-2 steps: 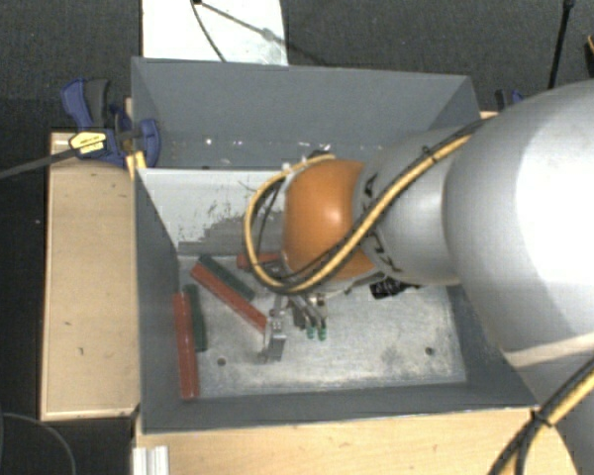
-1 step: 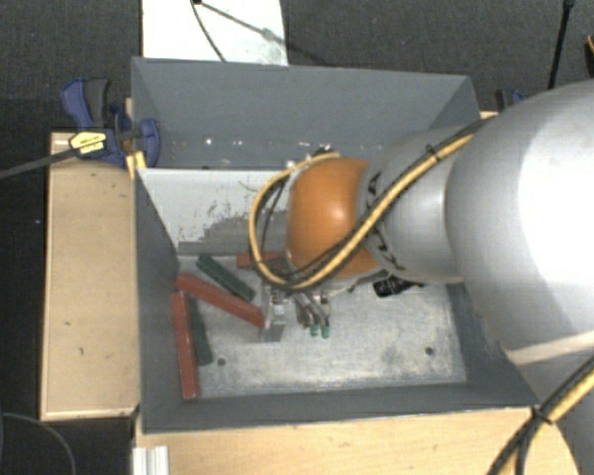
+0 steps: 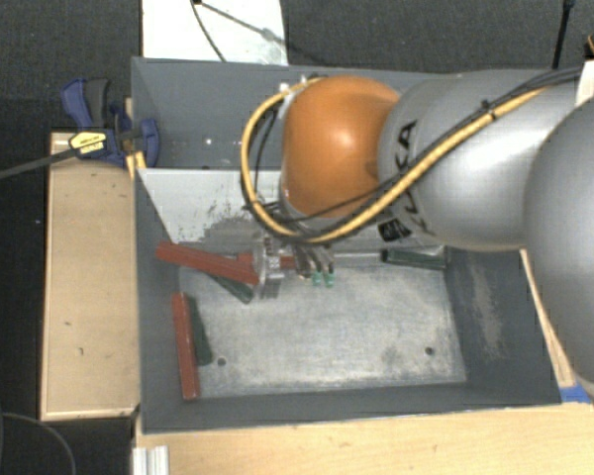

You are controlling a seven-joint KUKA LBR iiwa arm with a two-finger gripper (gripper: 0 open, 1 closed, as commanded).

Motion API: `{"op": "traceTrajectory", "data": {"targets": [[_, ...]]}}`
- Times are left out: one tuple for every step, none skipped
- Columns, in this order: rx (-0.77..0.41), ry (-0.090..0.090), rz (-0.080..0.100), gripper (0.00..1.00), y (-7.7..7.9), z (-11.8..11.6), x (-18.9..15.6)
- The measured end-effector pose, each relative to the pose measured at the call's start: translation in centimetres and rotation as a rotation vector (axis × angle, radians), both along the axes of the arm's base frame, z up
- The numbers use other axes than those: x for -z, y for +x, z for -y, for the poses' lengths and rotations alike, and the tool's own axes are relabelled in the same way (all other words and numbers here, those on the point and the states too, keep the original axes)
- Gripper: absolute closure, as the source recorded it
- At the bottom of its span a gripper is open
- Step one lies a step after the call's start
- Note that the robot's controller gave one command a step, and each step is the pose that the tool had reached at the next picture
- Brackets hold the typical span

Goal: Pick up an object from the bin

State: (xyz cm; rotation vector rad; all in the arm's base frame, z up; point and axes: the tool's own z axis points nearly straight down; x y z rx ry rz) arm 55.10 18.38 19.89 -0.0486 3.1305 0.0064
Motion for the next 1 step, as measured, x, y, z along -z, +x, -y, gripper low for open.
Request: {"op": "traceTrajectory", "data": {"targets": [[0.085,0.001,0.001,1.0,1.97,-1.72,-14.95]]}}
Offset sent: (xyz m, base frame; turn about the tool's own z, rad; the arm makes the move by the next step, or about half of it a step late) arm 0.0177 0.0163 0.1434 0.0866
